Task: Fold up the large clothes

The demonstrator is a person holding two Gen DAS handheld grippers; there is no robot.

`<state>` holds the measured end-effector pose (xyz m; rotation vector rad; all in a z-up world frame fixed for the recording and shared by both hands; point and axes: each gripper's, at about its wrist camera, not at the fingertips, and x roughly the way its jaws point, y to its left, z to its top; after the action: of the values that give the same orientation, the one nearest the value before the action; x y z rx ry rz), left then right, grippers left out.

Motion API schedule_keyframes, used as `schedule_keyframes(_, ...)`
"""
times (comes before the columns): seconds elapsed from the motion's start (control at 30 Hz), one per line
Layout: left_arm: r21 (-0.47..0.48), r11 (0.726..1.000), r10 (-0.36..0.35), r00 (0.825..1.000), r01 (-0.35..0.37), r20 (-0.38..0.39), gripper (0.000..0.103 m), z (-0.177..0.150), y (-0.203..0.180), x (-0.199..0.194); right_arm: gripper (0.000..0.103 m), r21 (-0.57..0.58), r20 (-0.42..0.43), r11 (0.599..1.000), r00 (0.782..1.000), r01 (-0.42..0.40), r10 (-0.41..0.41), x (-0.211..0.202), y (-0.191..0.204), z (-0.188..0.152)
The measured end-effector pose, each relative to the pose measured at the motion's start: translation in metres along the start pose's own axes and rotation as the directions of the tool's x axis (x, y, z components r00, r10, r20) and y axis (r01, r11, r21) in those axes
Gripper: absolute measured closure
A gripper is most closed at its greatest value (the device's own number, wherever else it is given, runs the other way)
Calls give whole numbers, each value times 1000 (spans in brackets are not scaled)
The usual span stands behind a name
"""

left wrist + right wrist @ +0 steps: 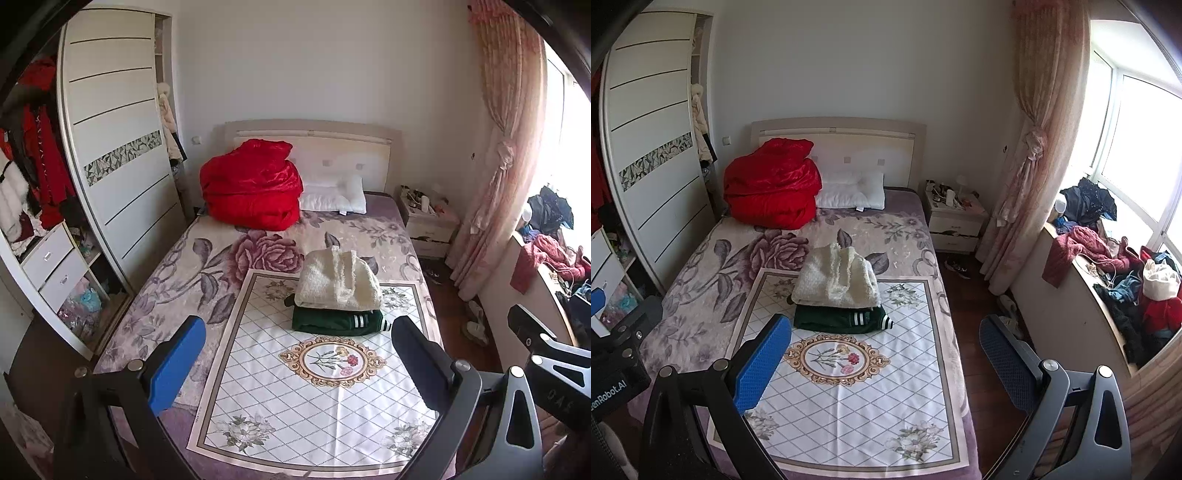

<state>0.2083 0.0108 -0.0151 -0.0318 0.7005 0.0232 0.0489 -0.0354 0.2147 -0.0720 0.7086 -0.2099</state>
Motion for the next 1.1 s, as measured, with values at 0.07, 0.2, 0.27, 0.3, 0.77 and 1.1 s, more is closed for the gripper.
schedule_keyframes(0.07,-2,1000,-3,1000,3,-2,0,0,-1,0,0,-1,1,1000,1000,0,0,0,0,0)
schedule_keyframes(0.2,-1,1000,-3,1000,3,-1,0,0,-1,0,0,1,1,1000,1000,4,-4,-1,0,-1)
schedule_keyframes(0.27,-4,1000,-6,1000,6,-2,0,0,-2,0,0,3,2,1000,1000,4,-4,-1,-1,-1)
schedule_keyframes(0.3,-3,1000,-6,1000,6,-3,0,0,-2,1,0,3,0,1000,1000,3,-3,0,-1,-1)
schedule_keyframes(0.77,-6,1000,-5,1000,5,0,0,5,-7,1,0,3,1,1000,1000,-2,2,1,-6,1)
schedule_keyframes(1.1,-5,1000,-6,1000,6,4,0,10,-9,2,0,3,11,1000,1000,-11,11,5,-6,7)
